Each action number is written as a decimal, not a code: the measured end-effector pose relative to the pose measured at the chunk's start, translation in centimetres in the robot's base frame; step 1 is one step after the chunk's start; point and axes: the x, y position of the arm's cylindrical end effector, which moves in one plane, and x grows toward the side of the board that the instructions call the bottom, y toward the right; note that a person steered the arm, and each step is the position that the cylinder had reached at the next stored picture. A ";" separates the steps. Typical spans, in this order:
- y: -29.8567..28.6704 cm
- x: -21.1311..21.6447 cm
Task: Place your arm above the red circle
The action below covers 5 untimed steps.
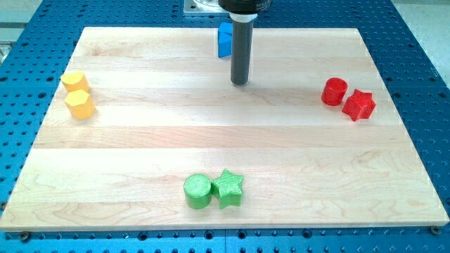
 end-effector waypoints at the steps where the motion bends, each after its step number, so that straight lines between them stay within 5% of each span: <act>1: 2.1 -1.6; 3: 16.2 -0.8; 5: 20.0 4.2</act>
